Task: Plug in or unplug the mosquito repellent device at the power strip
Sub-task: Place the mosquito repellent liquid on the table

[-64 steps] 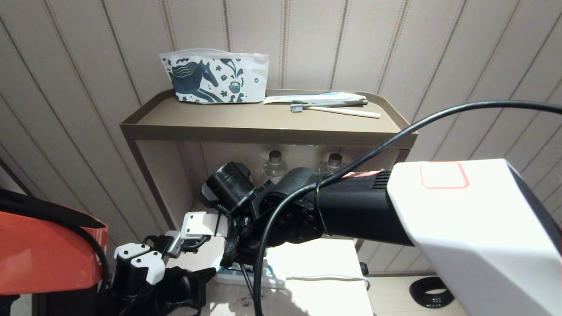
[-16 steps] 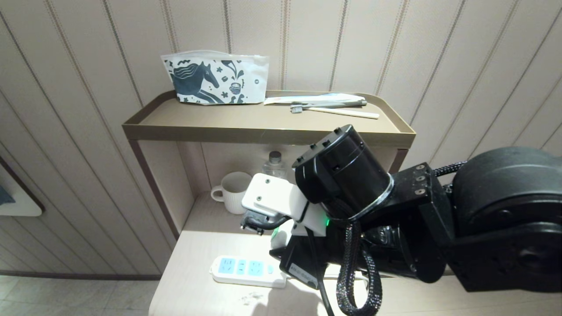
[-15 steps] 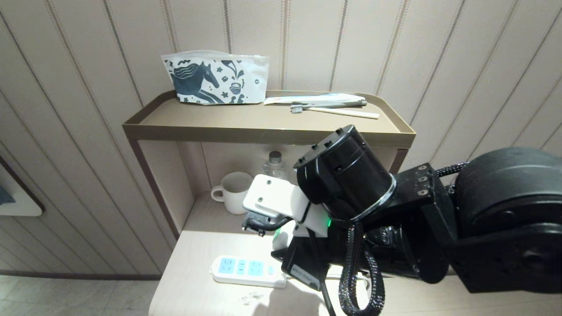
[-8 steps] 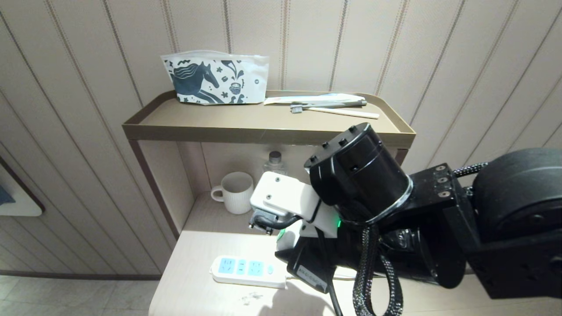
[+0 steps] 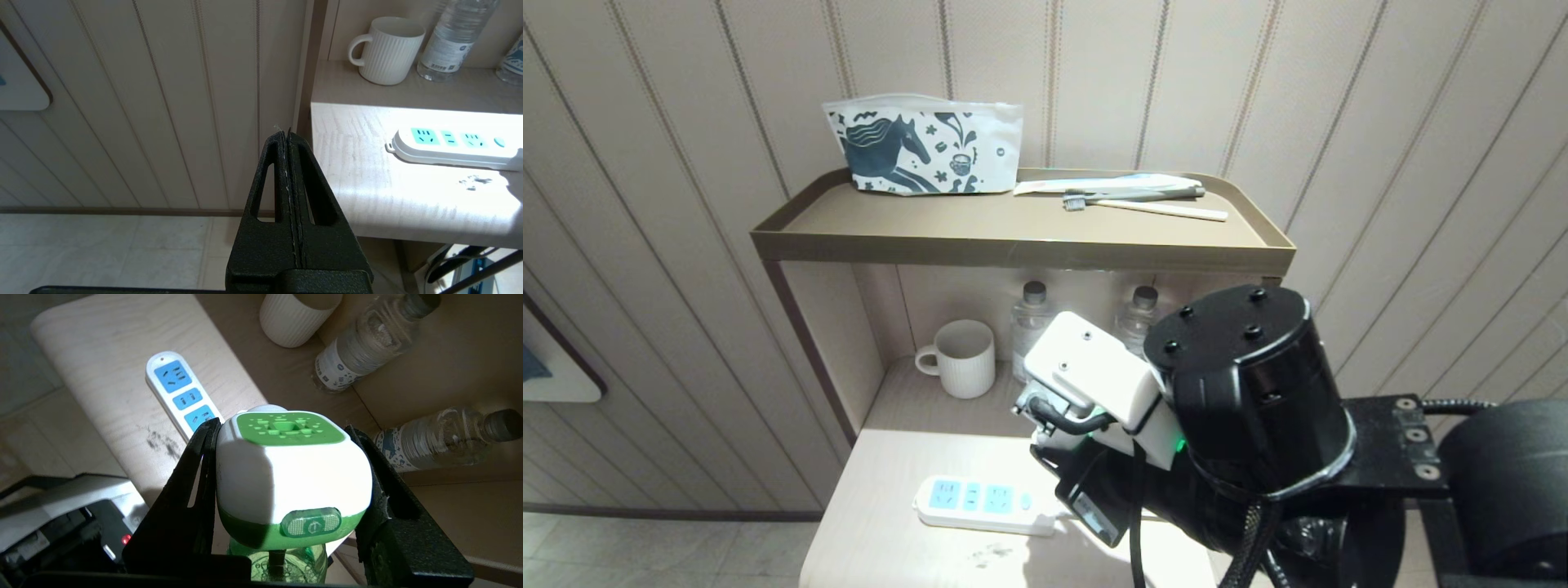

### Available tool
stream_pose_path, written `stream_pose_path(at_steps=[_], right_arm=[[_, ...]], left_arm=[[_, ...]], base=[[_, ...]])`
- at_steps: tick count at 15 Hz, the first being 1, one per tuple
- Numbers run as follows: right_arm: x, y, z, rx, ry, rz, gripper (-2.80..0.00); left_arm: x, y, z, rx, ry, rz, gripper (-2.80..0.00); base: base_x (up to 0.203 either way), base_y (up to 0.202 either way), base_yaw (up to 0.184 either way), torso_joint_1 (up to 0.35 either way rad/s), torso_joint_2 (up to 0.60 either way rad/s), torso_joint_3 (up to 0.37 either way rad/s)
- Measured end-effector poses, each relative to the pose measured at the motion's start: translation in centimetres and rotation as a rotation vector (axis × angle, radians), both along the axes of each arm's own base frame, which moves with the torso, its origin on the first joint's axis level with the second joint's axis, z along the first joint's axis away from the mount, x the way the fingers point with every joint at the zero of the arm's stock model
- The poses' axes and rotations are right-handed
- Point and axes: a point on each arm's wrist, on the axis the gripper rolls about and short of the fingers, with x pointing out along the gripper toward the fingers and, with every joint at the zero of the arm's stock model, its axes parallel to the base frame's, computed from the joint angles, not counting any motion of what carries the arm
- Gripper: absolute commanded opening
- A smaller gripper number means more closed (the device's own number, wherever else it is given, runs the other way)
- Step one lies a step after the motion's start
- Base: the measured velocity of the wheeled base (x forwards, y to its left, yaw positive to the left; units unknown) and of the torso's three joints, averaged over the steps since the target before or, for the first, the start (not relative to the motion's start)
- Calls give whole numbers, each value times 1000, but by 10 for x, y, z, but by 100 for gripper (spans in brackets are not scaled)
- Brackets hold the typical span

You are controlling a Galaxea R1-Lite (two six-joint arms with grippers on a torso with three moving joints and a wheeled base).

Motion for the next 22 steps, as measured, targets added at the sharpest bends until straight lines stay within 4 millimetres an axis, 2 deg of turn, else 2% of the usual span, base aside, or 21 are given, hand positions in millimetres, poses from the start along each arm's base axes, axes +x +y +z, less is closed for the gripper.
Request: stream_pose_path(at_steps=[5,11,14,22], right_arm=[[-10,-2,-13,186,-67,-188,-280],[-23,16,-26,334,-187,-360,-280],[-28,21,-32,363,-211,-369,-280],[-44,25,-32,362,-229,-379,-280]], left_arm=[[0,0,0,0,0,0,-280],[0,0,0,0,0,0,-280],[0,0,0,0,0,0,-280],[0,0,0,0,0,0,-280]], base=[[0,0,0,0,0,0],[0,0,0,0,0,0],[0,0,0,0,0,0],[0,0,0,0,0,0]])
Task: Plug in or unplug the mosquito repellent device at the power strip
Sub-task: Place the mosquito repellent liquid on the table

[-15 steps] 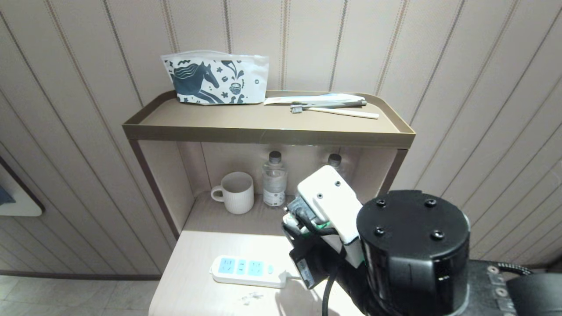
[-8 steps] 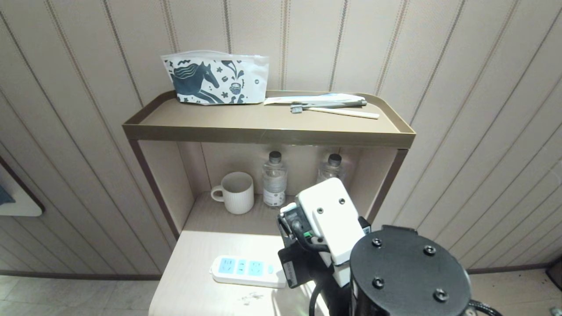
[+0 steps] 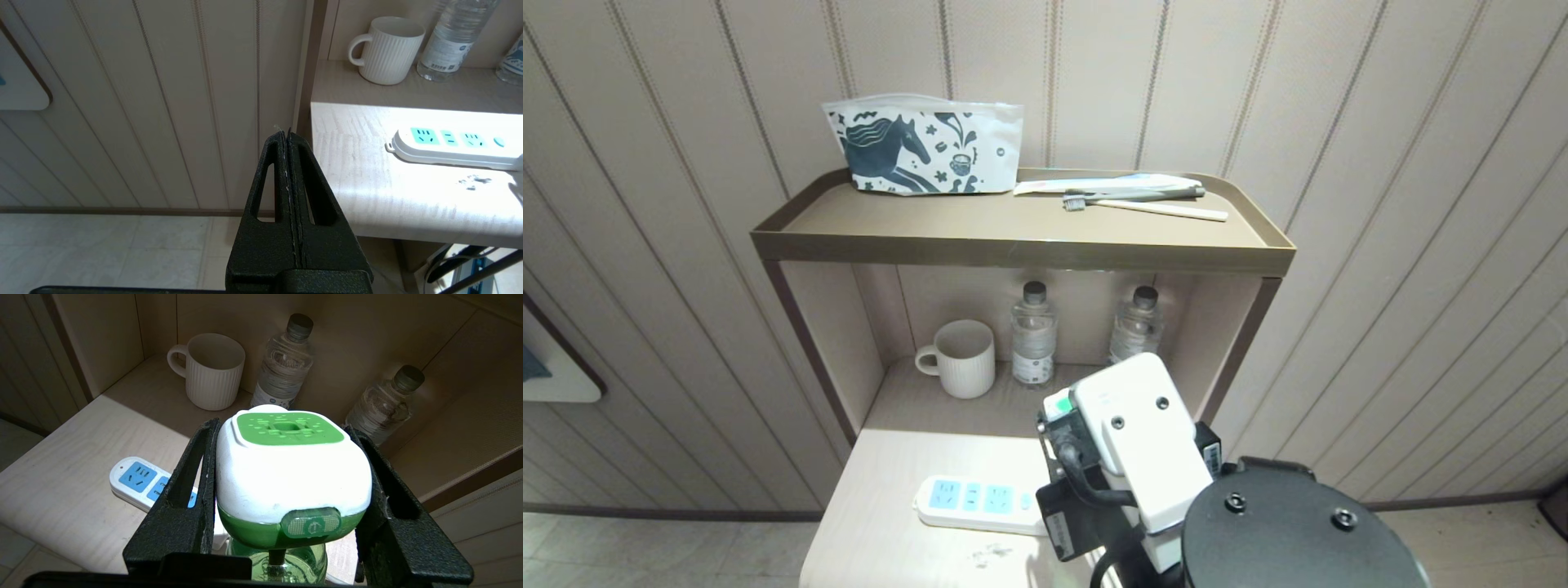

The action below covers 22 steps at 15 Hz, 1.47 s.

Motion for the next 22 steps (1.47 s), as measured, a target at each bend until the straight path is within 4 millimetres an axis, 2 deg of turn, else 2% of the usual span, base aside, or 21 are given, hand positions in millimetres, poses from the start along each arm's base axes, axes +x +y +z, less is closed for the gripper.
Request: stream_pose_path(at_steps=[12,22], right_arm=[[-10,-25,21,-28,-40,10,-280],[-14,-35,16,-67,-28,20,-280]], left_arm=[[0,0,0,0,0,0,-280],[0,0,0,0,0,0,-280]], base=[[0,0,0,0,0,0],[0,0,0,0,0,0]])
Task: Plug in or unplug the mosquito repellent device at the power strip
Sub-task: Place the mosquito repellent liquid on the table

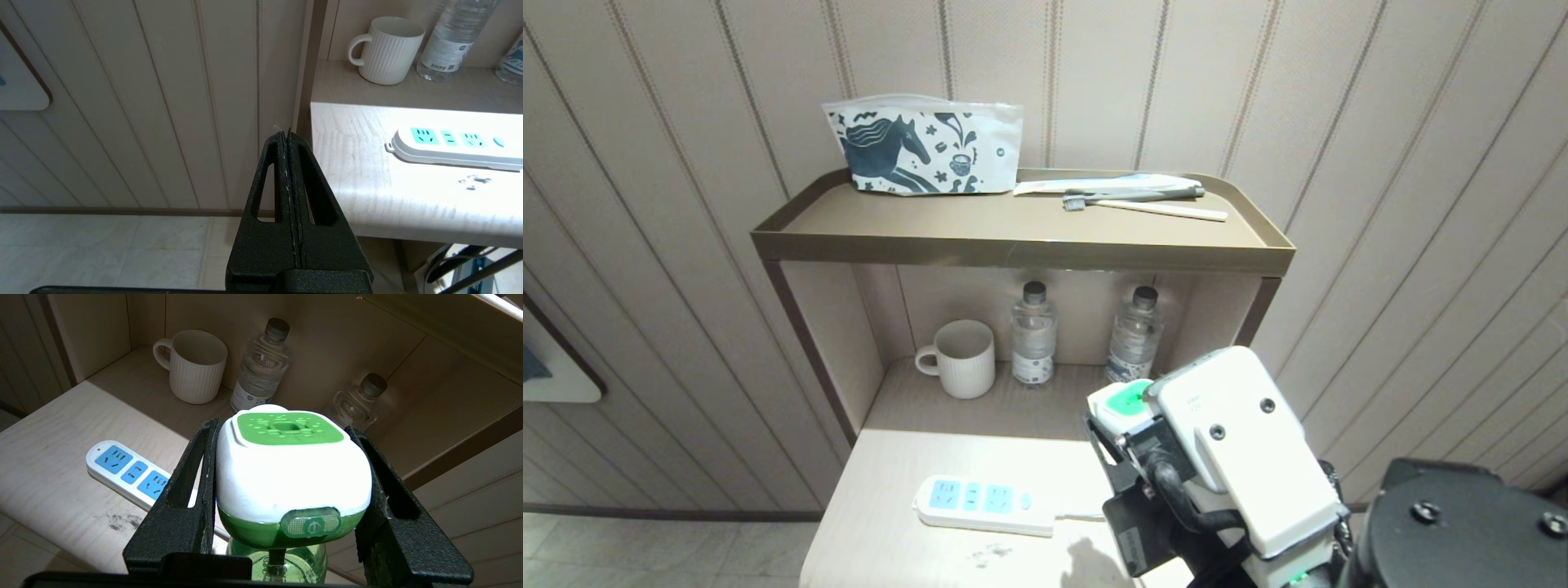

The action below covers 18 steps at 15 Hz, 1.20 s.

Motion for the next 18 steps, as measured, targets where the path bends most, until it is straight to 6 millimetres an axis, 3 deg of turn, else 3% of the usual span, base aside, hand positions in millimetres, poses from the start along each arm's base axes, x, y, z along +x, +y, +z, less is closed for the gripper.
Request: stream_pose_path(at_steps=[18], right_arm=[[-15,-35,27,11,-6,54,-280]], left_arm=[[0,0,0,0,1,0,-280]], base=[[0,0,0,-203,467,258]])
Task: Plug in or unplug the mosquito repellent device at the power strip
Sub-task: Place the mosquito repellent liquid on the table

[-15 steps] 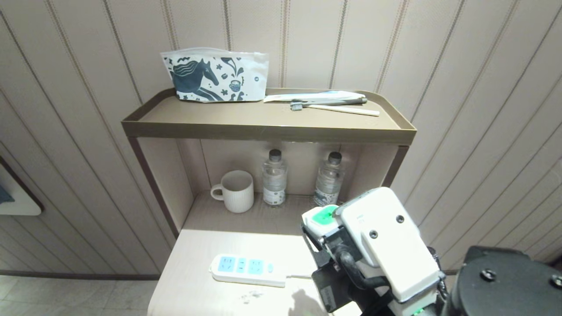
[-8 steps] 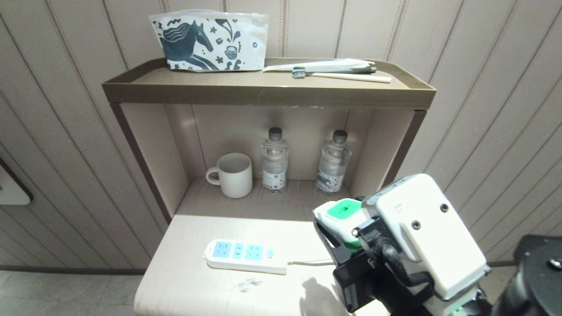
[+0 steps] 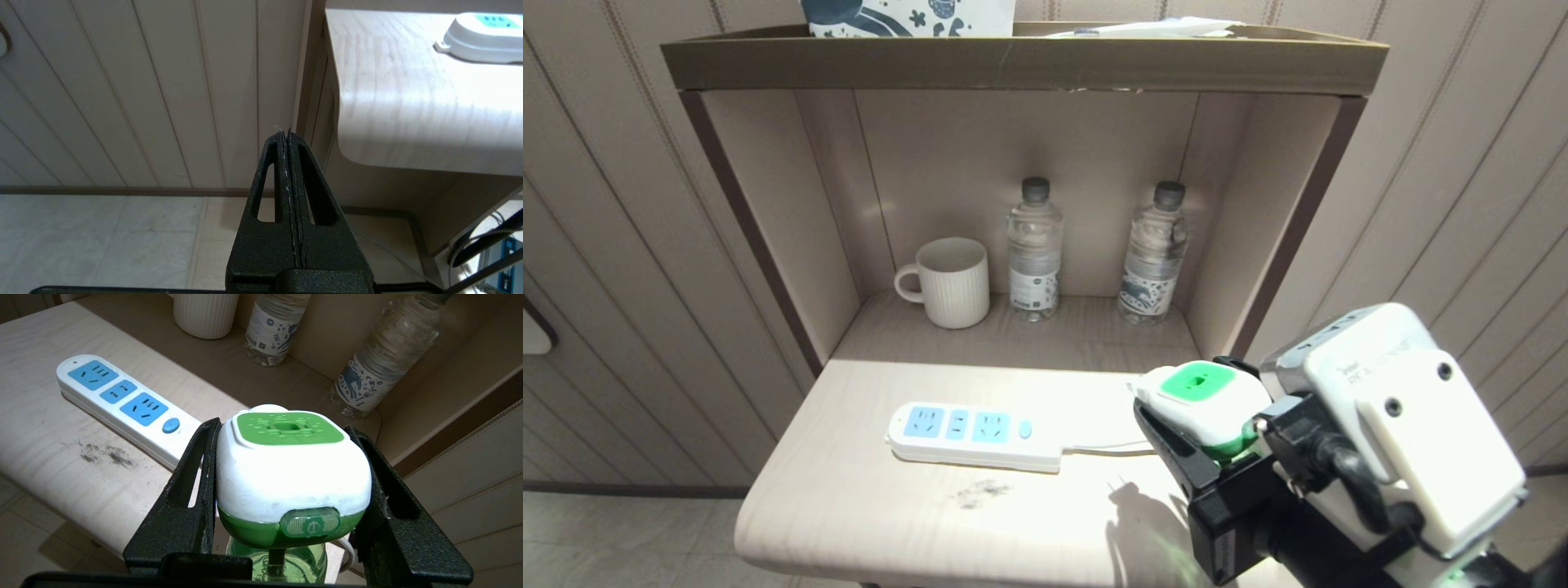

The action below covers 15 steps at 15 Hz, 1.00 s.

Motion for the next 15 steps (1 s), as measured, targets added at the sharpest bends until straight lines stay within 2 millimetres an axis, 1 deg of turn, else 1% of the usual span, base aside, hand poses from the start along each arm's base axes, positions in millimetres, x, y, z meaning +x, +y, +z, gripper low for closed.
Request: stream_pose_path(at_steps=[3,5,9,11,12,15], right_arm=[[-3,-6,4,0,3,45,-280],[-3,-8,9,36,0,70,-280],[10,-12,13,159,-5,12,-280],[20,-4,11,217,-26,-15,-280],[25,4,10,242,-37,-32,-280],[44,38,4,296,-71,-112,-280]], left_arm=[[0,0,0,0,-1,0,-280],[0,0,0,0,-1,0,-280],[0,0,0,0,-1,-1,-280],[0,0,0,0,-1,0,-280],[0,0,0,0,-1,0,-280],[0,0,0,0,-1,0,-280]], base=[[0,0,0,-47,114,66],[0,0,0,-8,17,11],[0,0,0,0,0,0],[0,0,0,0,0,0],[0,0,0,0,0,0],[0,0,0,0,0,0]])
